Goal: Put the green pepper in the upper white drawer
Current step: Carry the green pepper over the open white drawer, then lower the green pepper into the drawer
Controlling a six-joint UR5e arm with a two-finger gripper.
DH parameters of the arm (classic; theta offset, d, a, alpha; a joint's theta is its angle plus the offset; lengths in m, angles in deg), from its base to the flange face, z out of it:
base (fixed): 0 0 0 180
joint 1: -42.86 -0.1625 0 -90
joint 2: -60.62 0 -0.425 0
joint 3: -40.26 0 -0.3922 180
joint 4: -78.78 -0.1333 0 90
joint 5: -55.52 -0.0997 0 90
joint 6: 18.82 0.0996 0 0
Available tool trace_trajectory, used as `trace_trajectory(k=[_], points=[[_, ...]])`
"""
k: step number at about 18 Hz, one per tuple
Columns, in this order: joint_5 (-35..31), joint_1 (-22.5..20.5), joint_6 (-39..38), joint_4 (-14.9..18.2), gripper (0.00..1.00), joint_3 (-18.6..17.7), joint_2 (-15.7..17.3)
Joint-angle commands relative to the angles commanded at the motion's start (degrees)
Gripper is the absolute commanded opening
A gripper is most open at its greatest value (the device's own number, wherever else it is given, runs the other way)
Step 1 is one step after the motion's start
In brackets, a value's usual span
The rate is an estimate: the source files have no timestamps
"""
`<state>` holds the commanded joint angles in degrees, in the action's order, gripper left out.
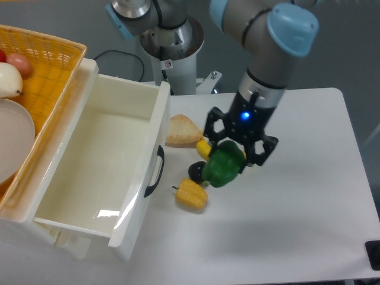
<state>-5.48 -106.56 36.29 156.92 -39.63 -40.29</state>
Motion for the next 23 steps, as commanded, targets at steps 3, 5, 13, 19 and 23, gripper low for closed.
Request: trace_trajectory(k=[3,5,13,19,23], points=[[0.71,1.57,-0.88,0.18,0.45,-1.14,1.67],[0.71,3.24,-2.89,0.18,0.45,-1.85,2.38],[0.36,13.00,-9.58,0.09,0.45,-5.88,7.56],[0.09,14.24,-9.49,-0.26,0.45,-7.91,7.31],[0.00,15.20,-9.49,-0.26,0.45,-8.00,6.52]])
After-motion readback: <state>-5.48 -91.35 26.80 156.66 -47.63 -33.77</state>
